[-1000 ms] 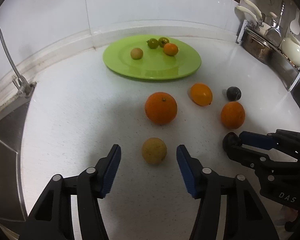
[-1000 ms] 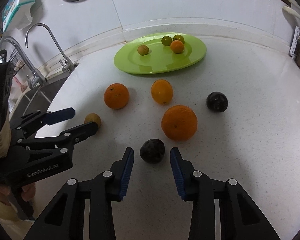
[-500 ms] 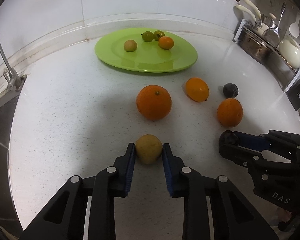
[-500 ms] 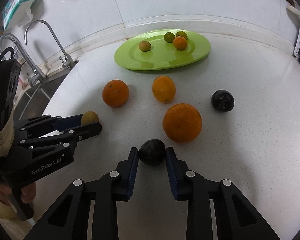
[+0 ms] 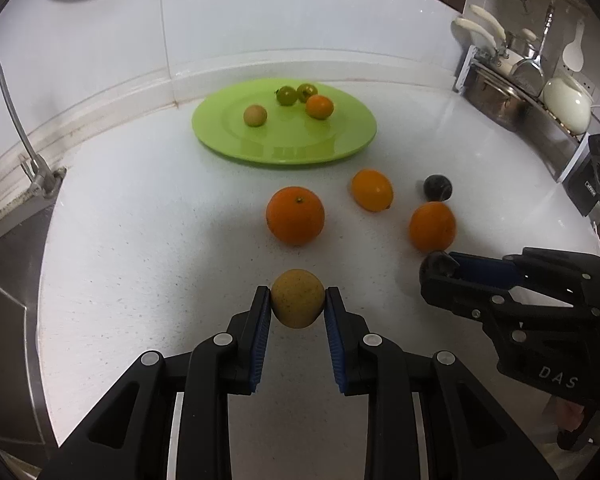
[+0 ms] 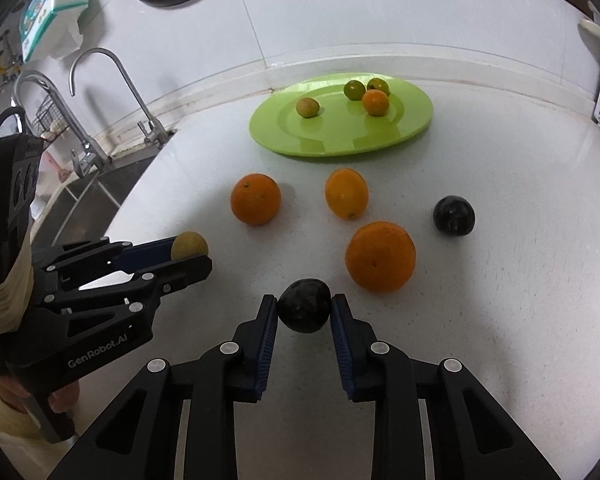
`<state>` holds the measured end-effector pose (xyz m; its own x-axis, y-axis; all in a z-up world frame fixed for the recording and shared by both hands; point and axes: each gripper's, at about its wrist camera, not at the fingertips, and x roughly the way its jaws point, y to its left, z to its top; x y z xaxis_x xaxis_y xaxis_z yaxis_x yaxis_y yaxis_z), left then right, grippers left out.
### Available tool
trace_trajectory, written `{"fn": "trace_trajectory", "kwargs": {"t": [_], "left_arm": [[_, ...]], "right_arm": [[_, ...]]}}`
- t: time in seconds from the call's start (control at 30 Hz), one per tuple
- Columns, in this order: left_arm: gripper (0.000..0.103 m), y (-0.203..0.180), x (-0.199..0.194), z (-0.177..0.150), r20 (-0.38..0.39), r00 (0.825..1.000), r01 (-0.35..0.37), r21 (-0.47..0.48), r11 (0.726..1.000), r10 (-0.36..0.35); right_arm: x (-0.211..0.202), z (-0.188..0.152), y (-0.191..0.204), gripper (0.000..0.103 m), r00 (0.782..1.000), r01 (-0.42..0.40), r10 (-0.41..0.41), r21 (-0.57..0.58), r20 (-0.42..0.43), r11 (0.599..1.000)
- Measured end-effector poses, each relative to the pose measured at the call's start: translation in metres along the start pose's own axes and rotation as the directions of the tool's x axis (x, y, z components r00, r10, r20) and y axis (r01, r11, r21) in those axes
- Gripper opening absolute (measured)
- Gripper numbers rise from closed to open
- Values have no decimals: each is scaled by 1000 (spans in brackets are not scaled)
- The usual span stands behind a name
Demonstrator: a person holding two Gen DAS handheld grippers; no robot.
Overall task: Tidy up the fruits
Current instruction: 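Carry the kiwi in the left gripper and plum in the right gripper toward the plate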
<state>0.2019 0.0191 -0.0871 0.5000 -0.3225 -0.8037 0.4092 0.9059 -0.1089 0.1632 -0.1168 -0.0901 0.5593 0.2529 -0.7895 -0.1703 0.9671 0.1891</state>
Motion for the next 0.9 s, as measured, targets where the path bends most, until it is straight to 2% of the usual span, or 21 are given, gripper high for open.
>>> {"fn": "trace_trajectory", "kwargs": {"t": [0.3,0.7,0.9], "left_arm": [[27,-5,-24,9,69,998,7,15,1000,-9],[27,-8,-30,27,116,993,-13,40,999,8],[27,-7,-24,37,118,993,-16,39,999,11]], "right_arm": [[-19,11,7,28,997,-16,18,-24,69,1000],[-36,33,7,28,987,-2,11,-56,160,998],[-32,45,3,28,986,-5,15,-61,165,998]]}}
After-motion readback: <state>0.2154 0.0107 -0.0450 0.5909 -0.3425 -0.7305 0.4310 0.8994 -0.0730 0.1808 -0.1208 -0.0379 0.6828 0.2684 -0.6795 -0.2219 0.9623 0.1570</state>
